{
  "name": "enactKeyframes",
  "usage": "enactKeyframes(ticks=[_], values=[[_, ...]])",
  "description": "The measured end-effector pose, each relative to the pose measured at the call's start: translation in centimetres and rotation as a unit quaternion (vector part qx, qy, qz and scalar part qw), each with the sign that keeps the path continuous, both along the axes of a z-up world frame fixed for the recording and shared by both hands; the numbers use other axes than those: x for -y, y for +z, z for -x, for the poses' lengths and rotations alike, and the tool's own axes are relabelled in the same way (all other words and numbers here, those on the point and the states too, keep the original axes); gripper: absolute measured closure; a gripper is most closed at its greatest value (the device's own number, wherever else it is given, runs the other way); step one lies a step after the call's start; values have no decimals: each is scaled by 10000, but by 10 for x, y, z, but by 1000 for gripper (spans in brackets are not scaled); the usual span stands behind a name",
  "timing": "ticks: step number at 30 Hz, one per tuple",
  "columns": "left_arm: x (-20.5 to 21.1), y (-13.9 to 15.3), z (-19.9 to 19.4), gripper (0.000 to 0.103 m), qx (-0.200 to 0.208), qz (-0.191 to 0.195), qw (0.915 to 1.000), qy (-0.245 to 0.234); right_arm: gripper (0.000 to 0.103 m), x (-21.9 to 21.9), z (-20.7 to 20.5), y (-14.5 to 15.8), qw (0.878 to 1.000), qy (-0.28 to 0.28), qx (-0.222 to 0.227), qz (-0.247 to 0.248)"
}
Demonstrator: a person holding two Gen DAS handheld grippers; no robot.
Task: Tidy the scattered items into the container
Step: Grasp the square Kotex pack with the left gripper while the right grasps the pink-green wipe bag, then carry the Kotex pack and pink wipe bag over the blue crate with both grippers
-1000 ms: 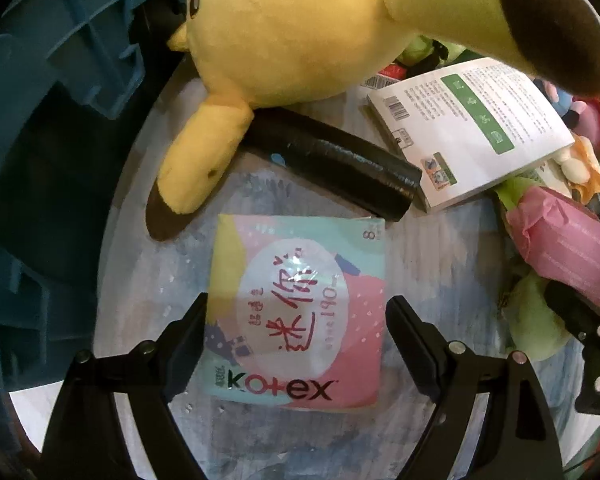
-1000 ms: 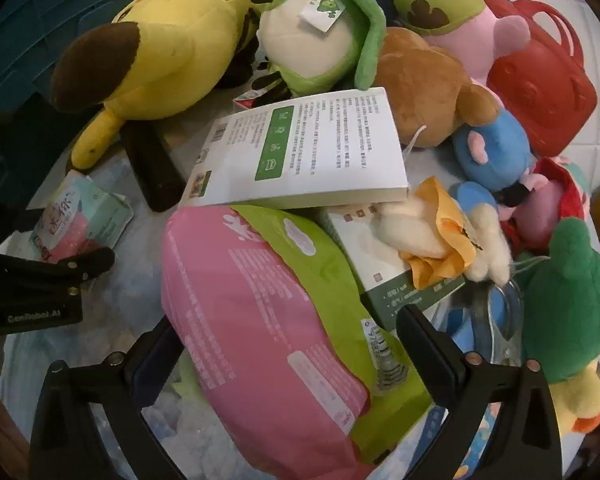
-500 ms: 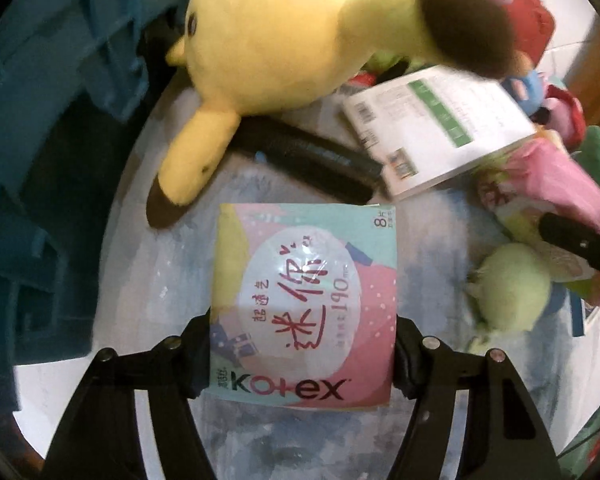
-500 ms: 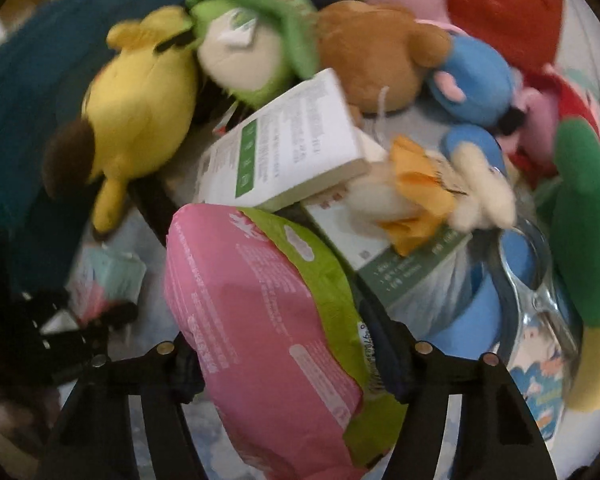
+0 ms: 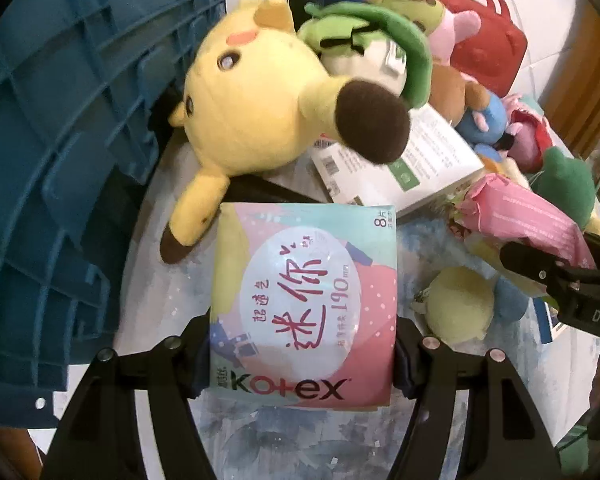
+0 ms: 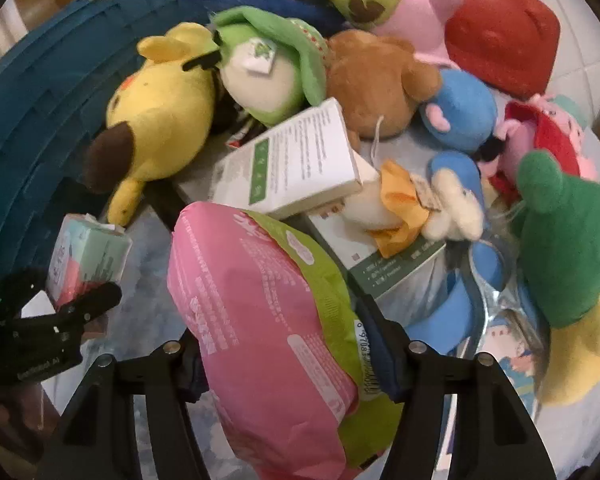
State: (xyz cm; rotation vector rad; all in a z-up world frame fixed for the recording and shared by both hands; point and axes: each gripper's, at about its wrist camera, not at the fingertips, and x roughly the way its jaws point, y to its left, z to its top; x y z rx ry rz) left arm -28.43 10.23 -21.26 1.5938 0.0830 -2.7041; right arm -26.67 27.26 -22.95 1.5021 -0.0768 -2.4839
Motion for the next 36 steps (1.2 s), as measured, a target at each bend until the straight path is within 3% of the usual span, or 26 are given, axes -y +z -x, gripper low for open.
enactKeyframes(ticks=[5, 11, 24, 26, 30, 36], values=[[4, 30, -10, 36, -227, -5, 9997, -4, 46, 0, -6, 17, 9998, 64, -199, -44], [-7, 43, -11, 36, -392, -16, 9992, 17, 54, -3, -17, 35, 9992, 188, -351, -95], [-18, 15, -20, 36, -46, -9, 10000, 1, 51, -18, -21, -13, 9999, 75, 92, -118], [-20, 13, -21, 36, -20, 9, 10000, -18, 60, -18, -19, -21, 9996, 49, 198, -190], [-25, 22, -21, 36, -110, 23, 9999, -82, 63, -13, -26, -4, 9996, 180, -2, -224], [-28, 60, -27, 36, -520, 42, 9986, -119, 64, -7, -38, 50, 9974, 307, -542, -365]])
